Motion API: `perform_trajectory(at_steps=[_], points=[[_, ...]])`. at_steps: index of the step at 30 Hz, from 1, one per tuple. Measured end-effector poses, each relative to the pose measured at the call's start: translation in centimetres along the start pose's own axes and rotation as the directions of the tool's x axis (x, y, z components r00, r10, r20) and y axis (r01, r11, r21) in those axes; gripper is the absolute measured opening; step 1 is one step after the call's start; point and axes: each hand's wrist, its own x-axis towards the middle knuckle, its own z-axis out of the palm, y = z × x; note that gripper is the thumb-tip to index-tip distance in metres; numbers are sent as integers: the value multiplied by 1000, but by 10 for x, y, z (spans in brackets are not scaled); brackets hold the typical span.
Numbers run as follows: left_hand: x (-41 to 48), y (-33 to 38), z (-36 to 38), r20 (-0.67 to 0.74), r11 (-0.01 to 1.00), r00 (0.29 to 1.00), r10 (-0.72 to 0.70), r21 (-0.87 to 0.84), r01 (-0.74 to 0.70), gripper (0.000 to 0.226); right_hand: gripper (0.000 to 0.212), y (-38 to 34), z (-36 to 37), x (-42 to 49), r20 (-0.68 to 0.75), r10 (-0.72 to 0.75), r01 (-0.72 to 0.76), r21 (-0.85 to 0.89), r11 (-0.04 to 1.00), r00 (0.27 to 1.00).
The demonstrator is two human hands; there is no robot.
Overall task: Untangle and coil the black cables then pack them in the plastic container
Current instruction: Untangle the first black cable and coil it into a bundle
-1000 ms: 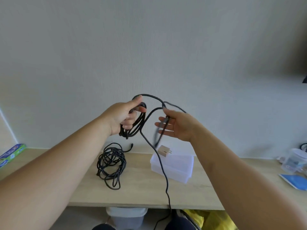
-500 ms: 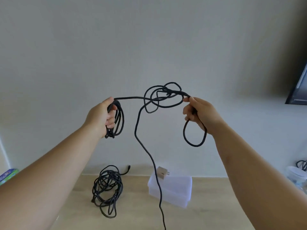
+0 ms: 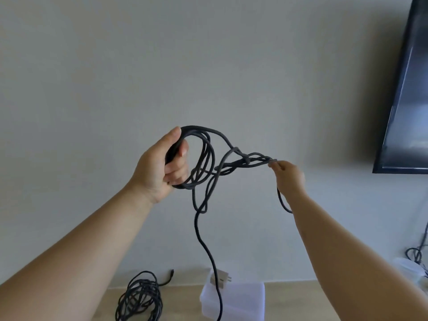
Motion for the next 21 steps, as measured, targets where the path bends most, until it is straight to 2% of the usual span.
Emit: perform_trajectory(at_steps=[3, 5, 6, 8, 9, 10, 11, 13, 15, 16, 17, 18, 19, 20, 21], points=[[-2, 3, 1, 0, 999, 1000, 22, -31, -22, 43, 36, 20, 10, -6, 22, 135, -136, 209, 968, 991], [-5, 0, -1, -27, 999, 1000, 3, -43, -4, 43, 35, 30, 18, -11, 90, 188, -203, 208, 957, 978], [-7, -3, -3, -49, 999, 999, -16, -48, 13, 42, 35, 34, 23, -14, 168, 188, -211, 131, 969, 968], [-9, -10, -3, -96, 998, 994, -53, -25, 51, 44, 36, 36, 34, -27, 339, 169, -94, -227, 969, 926], [-10, -14, -2, -119, 997, 990, -72, -10, 71, 44, 33, 36, 40, -34, 353, 143, -8, -358, 934, 925], [-11, -20, 0, -143, 996, 985, -92, -9, 91, 44, 29, 39, 48, -41, 328, 94, 43, -386, 922, 940], [-11, -25, 3, -171, 994, 979, -108, -19, 106, 43, 27, 38, 54, -50, 295, 61, 42, -332, 942, 954], [-9, -37, 5, -258, 989, 955, -146, -41, 140, 42, 22, 33, 64, -67, 215, 65, -58, -38, 998, 975], [-7, -47, 4, -372, 982, 909, -188, -82, 170, 39, 7, 21, 64, -85, 167, 149, -190, 265, 945, 975], [-5, -50, 2, -420, 979, 885, -203, -111, 172, 37, 5, 13, 60, -93, 105, 152, -178, 313, 933, 983], [-5, -56, -1, -454, 975, 864, -216, -140, 170, 35, 12, 6, 56, -105, 48, 127, -136, 303, 943, 991], [-5, -60, -3, -475, 973, 851, -224, -157, 168, 34, 21, -3, 51, -116, 61, 89, -104, 318, 943, 994], [-5, -65, -5, -490, 972, 841, -230, -163, 171, 34, 29, -11, 49, -126, 171, 55, -117, 379, 918, 984], [-6, -70, -4, -499, 971, 834, -235, -159, 179, 35, 33, -19, 48, -137, 366, 14, -190, 449, 873, 931], [-6, -74, -1, -505, 971, 830, -238, -150, 187, 37, 35, -25, 49, -146, 563, -41, -275, 465, 842, 826]])
